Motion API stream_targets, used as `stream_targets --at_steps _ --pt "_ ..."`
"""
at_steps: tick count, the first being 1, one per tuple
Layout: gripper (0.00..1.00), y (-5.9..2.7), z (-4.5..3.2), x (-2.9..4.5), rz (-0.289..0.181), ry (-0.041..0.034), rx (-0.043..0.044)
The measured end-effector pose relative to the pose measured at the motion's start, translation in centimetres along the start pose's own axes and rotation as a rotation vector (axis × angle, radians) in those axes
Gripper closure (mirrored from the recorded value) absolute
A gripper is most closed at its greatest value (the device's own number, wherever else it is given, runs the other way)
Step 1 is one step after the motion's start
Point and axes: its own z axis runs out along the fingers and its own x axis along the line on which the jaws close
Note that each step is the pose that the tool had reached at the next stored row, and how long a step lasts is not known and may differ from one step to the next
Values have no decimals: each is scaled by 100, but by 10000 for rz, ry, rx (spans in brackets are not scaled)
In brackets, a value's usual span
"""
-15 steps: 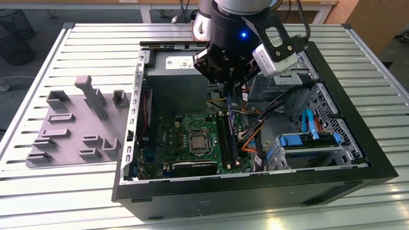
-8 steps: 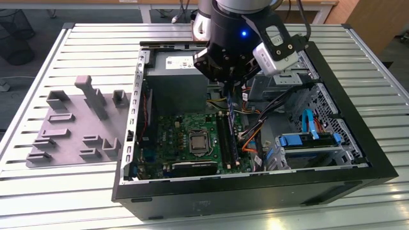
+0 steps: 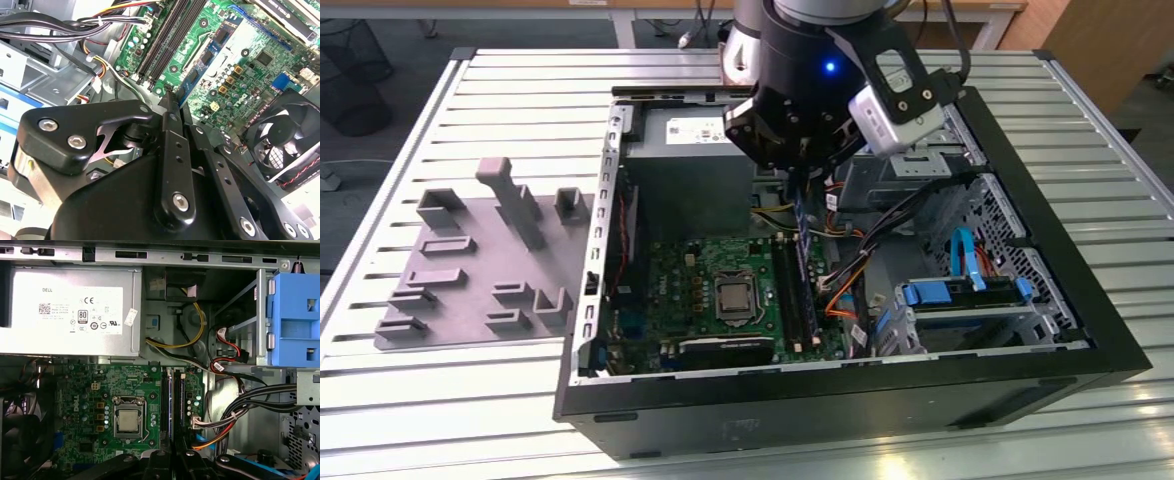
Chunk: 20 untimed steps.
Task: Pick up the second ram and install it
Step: 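Insert the second ram into the second slot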
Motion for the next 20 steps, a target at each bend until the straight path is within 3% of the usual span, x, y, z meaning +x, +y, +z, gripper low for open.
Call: stream_targets --at_steps 20 --pt "86 0 2 -1 120 -3 2"
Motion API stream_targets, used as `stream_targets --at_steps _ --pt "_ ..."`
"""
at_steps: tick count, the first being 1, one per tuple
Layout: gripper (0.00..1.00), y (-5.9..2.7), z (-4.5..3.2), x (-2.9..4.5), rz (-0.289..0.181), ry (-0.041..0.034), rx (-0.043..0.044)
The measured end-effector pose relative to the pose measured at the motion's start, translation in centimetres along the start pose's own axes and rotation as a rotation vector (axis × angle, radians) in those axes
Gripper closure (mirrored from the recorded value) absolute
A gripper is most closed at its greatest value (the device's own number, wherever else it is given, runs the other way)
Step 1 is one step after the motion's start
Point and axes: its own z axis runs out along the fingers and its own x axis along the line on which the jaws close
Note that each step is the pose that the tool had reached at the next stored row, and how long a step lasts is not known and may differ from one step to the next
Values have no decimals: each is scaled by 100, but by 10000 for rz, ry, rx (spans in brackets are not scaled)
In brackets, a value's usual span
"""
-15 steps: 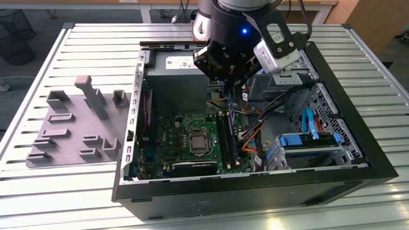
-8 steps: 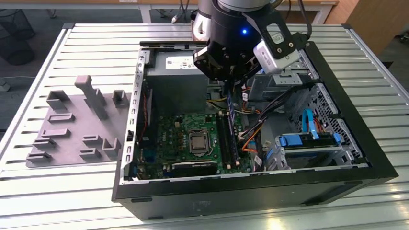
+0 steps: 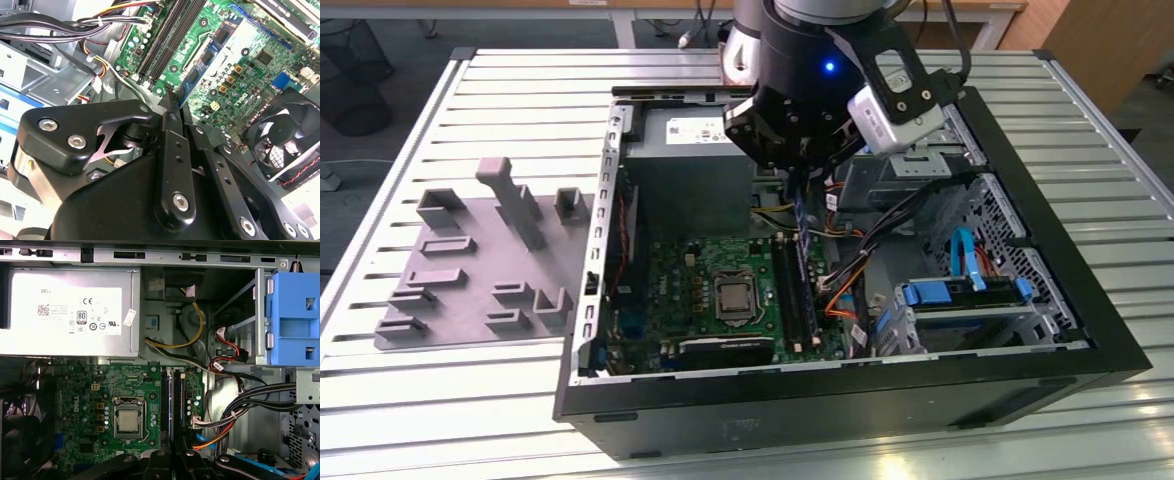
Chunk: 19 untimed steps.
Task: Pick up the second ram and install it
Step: 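Insert the second ram into the second slot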
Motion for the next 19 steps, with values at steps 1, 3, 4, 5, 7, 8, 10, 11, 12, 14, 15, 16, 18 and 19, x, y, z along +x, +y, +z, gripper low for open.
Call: stream_targets --at_steps 1,3,4,5,7,8,10,11,12,14,15,16,18,19 --pt "86 0 0 0 3 0 2" --pt "86 0 6 1 5 -1 -1" --pt "86 -1 13 1 -1 -2 -2" --pt "86 -1 22 1 -26 0 0" --pt "86 -1 41 2 -116 2 -3" --pt "86 -1 48 1 -142 3 -3" --pt "86 -2 64 0 -145 4 -3" --pt "86 -2 73 0 -145 4 -3" --pt "86 -2 83 -1 -145 4 -4" --pt "86 -3 102 -1 -144 4 -3" --pt "86 -3 109 -2 -145 3 -4" --pt "86 -3 114 -2 -145 4 -3" --pt "86 -3 114 -2 -145 4 0" --pt "86 -3 115 -2 -145 5 0"
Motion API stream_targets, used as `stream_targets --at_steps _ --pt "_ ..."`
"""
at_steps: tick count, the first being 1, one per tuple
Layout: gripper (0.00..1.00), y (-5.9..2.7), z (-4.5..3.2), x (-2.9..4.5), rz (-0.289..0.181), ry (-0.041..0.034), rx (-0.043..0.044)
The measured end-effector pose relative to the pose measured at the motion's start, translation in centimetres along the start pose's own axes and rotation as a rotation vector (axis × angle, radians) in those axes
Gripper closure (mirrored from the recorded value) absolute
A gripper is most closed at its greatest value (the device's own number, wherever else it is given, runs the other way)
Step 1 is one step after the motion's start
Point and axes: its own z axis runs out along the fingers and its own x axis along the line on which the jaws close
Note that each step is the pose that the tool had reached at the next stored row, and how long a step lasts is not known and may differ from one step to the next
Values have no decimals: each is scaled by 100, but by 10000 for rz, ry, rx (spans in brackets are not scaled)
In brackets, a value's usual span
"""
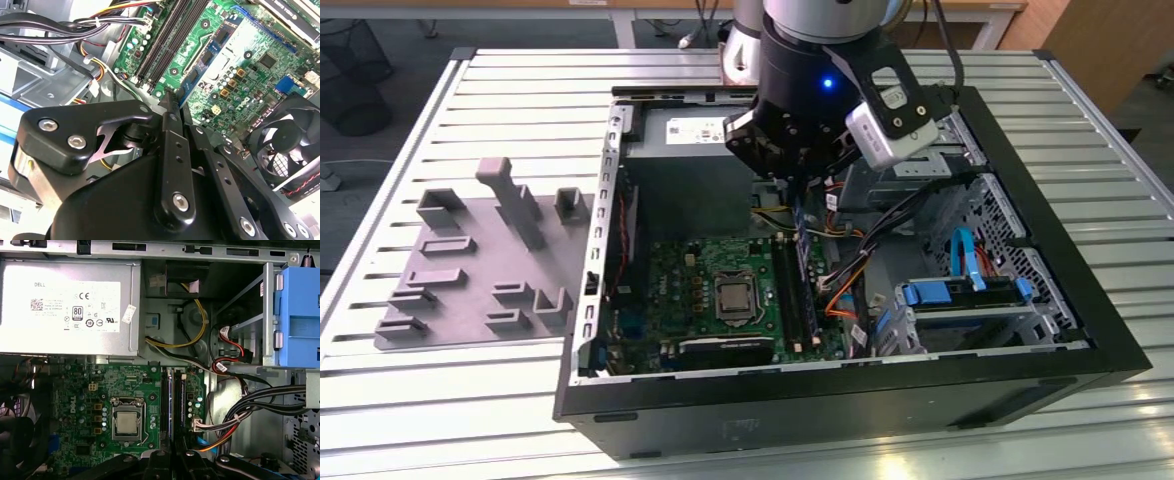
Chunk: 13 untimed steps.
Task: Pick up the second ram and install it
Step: 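Insert the second ram into the second slot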
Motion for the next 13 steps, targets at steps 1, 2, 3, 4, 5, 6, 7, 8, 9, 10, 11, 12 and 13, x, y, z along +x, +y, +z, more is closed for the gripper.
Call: stream_targets --at_steps 1,2,3,4,5,6,7,8,9,10,11,12,13 --pt "86 0 1 0 0 -1 -3" --pt "86 0 2 0 0 -1 -2" --pt "86 0 2 0 0 -1 -2" --pt "86 0 5 0 0 -1 -4" --pt "86 0 11 0 0 -2 -6" --pt "86 0 18 0 0 -2 -6" --pt "86 -1 27 0 0 -1 -3" --pt "86 -1 37 0 0 -1 -3" --pt "86 -1 48 0 0 -1 -3" --pt "86 -1 59 0 0 -1 -3" --pt "86 -2 71 0 0 -1 -3" --pt "86 -2 82 0 0 -1 -3" --pt "86 -2 96 0 0 -1 -4"
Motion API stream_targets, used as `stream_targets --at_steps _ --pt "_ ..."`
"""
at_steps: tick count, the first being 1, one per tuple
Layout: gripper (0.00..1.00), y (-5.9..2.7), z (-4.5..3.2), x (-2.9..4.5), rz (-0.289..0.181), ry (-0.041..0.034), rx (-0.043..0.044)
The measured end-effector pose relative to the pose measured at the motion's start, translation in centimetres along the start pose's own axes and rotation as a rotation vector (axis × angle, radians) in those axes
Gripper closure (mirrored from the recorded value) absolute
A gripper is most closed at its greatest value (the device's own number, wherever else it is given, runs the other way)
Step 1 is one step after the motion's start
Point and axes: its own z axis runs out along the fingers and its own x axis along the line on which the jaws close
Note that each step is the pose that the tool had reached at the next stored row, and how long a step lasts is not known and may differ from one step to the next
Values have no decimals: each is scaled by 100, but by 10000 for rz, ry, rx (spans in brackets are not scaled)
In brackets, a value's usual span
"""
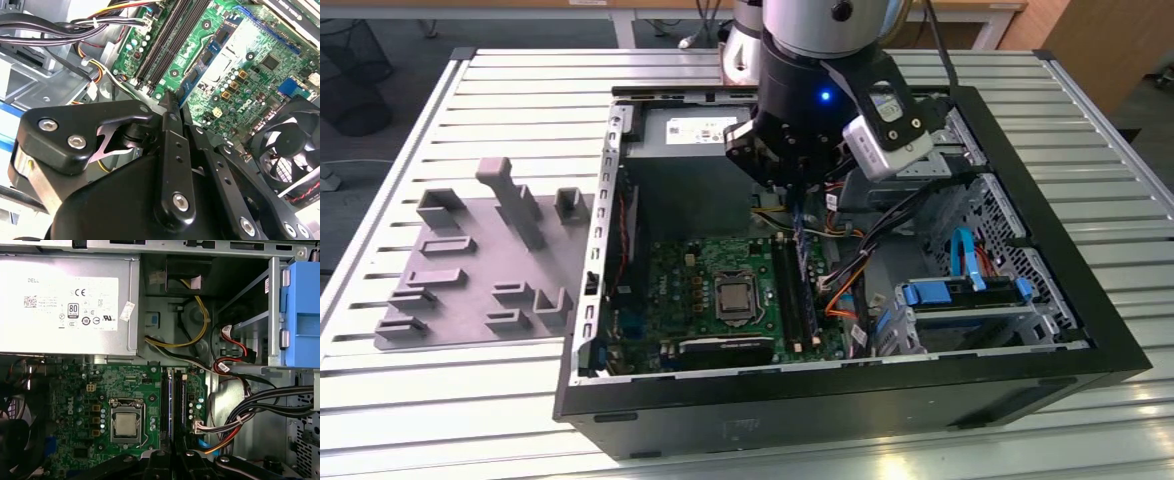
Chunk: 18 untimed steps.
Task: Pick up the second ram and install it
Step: 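Insert the second ram into the second slot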
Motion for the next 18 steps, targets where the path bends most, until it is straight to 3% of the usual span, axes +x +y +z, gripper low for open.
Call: stream_targets --at_steps 6,18 --pt "86 -2 75 1 0 0 0" --pt "86 -4 85 3 0 0 -1"
